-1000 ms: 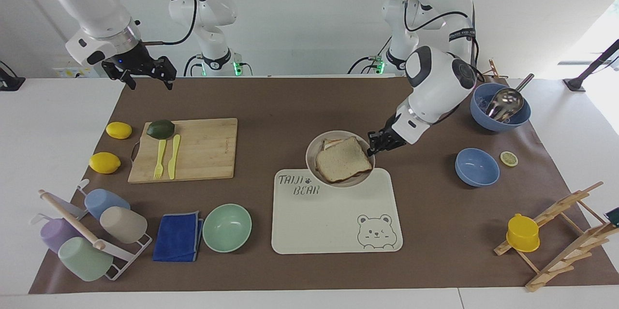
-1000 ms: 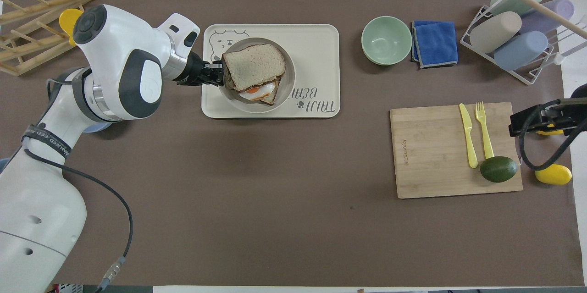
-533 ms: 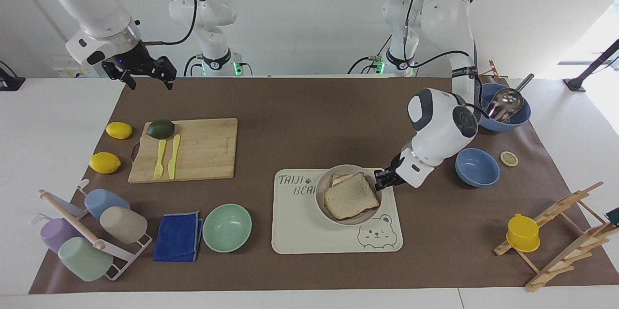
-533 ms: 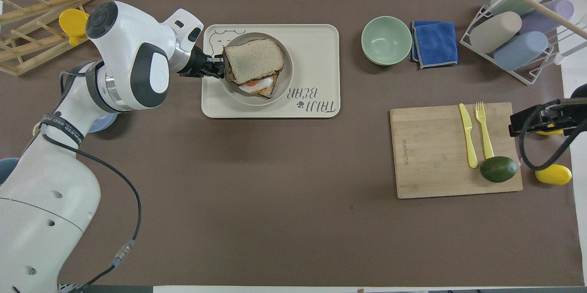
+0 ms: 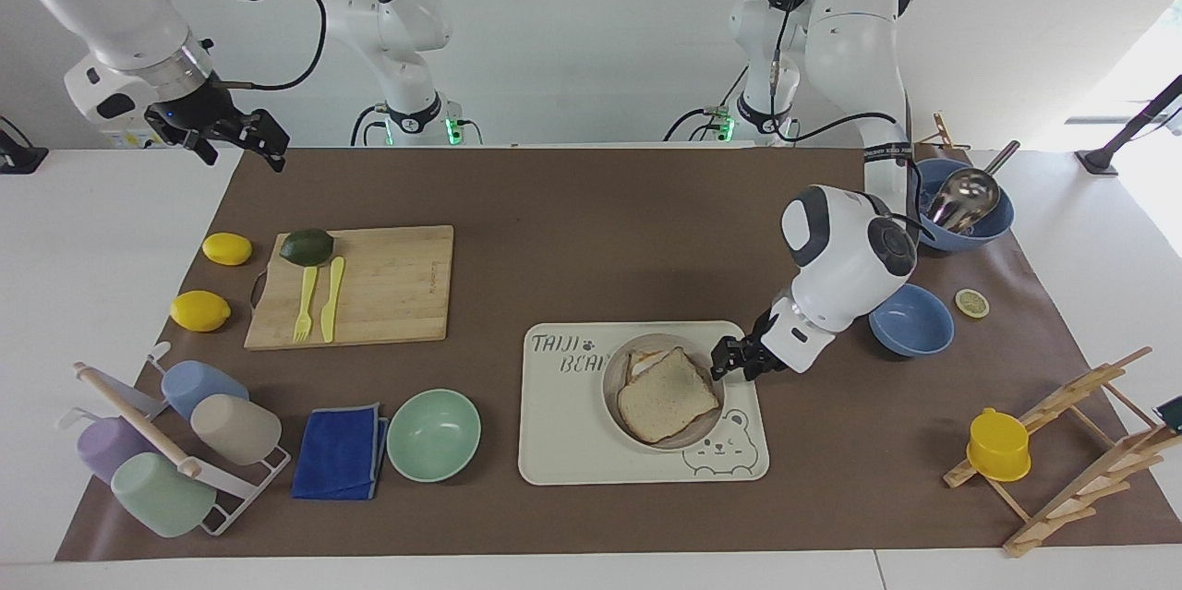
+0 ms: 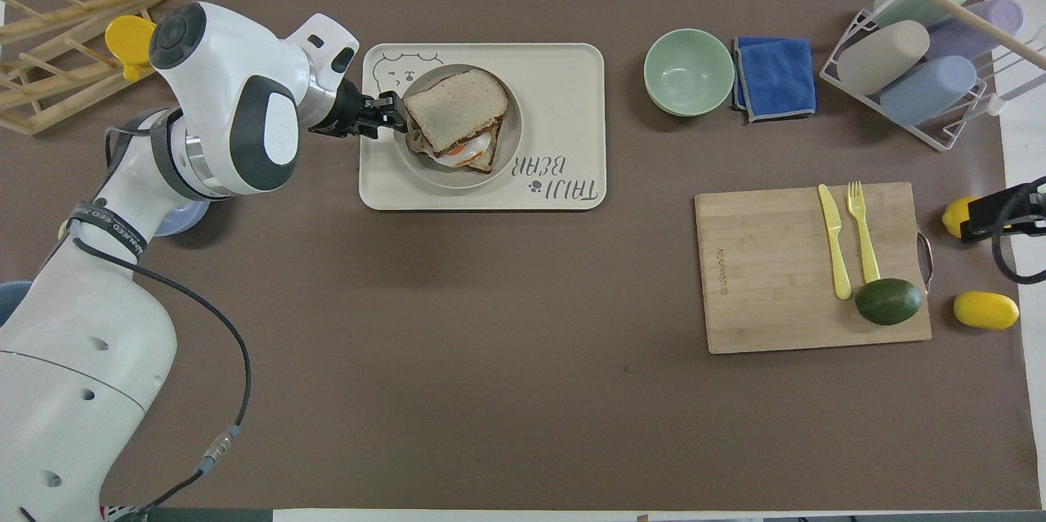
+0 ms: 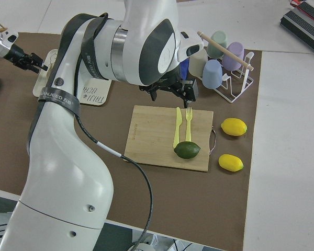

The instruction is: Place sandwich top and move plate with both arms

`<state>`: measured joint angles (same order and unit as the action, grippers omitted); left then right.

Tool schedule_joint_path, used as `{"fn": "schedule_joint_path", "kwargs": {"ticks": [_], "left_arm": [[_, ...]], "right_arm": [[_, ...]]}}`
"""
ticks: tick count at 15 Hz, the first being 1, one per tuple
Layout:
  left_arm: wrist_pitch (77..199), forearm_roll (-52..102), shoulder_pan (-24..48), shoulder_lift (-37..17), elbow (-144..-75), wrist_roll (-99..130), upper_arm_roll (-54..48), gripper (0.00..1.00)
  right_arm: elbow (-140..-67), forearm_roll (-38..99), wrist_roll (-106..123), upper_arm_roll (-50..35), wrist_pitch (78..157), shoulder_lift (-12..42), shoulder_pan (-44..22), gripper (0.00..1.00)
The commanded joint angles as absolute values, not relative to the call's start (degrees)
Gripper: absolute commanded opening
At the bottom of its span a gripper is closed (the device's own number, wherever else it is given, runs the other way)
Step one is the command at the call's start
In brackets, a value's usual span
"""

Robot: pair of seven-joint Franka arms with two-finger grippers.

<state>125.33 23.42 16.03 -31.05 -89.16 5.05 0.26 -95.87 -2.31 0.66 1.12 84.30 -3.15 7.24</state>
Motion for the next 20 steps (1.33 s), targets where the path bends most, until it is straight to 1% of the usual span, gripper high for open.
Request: {"fn": "schedule_joint_path", "kwargs": {"ticks": [1,3,5,7,12,14,17,20], "left_arm": [[120.52,22.68,13.19,-25.42,-90.08,5.18,0.44,1.00],[114.29,22.33,12.31,-20.94,-90.09,5.97,4.20,1.00],[107.70,15.17,12.83,-16.11,-89.74,5.98,7.46,1.00],[103.73,9.34,12.31,-11.80,-89.82,5.98,7.65,1.00],[93.01,3.00,12.31,-3.45,-90.26,5.54,9.67,1.00],[88.00,2.20,12.04,-1.50,-90.09,5.45,9.84,1.00],[84.74,0.44,11.78,1.75,-89.91,5.36,9.67,1.00],[83.85,0.35,11.86,2.11,-89.74,5.36,9.49,1.00]], "right_arm": [[-95.80,-1.76,1.05,0.44,83.50,-3.16,7.21,1.00],[-95.80,-1.76,1.05,0.26,83.50,-3.16,7.12,1.00],[-95.80,-1.76,1.05,0.35,83.50,-3.25,7.21,1.00],[-95.80,-1.76,1.05,0.26,83.50,-3.16,7.21,1.00],[-95.80,-1.76,1.05,0.26,83.50,-3.25,7.21,1.00],[-95.80,-1.76,1.05,0.26,83.50,-3.16,7.21,1.00],[-95.80,-1.76,1.05,0.26,83.50,-3.25,7.21,1.00],[-95.80,-1.76,1.05,0.26,83.50,-3.25,7.21,1.00]]}}
